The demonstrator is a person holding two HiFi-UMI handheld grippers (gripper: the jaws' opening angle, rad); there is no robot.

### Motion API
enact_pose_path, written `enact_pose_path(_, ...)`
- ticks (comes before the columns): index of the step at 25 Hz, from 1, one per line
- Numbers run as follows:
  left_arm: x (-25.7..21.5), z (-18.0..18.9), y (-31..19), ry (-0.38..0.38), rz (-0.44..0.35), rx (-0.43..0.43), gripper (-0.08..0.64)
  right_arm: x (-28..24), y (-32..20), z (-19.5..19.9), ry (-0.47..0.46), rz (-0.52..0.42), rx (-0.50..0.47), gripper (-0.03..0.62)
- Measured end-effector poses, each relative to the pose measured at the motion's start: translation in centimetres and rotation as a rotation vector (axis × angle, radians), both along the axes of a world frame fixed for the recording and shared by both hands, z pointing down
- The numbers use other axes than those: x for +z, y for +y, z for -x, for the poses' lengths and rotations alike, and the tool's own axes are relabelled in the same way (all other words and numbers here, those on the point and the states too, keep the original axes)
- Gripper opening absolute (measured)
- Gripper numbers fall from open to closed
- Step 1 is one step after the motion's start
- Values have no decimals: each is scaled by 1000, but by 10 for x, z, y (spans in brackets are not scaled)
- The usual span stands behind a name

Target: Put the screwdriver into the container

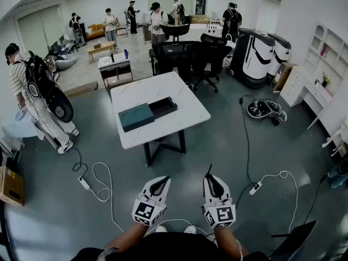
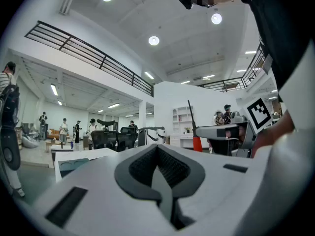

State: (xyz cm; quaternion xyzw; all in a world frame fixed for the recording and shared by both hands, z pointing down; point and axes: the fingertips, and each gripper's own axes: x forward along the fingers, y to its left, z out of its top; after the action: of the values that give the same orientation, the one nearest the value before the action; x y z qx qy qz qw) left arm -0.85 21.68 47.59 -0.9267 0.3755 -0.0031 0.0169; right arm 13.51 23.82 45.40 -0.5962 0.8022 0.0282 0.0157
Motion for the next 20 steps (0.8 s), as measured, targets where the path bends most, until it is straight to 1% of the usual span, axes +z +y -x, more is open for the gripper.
enact_pose_path(3,0,9,7,-5,-1,4,6,-1,6,11,4,-6,3,71)
enact_pose_path(10,2,26,12,15,-1,9,6,2,12,27,-4,-8,13,71)
enact_pose_path(14,5,42,17,16,-2,21,6,1,18,39,-26,-25,29,72)
enact_pose_path(20,9,54,23,20,7,44,6,1,26,54,-44,-16,41,72)
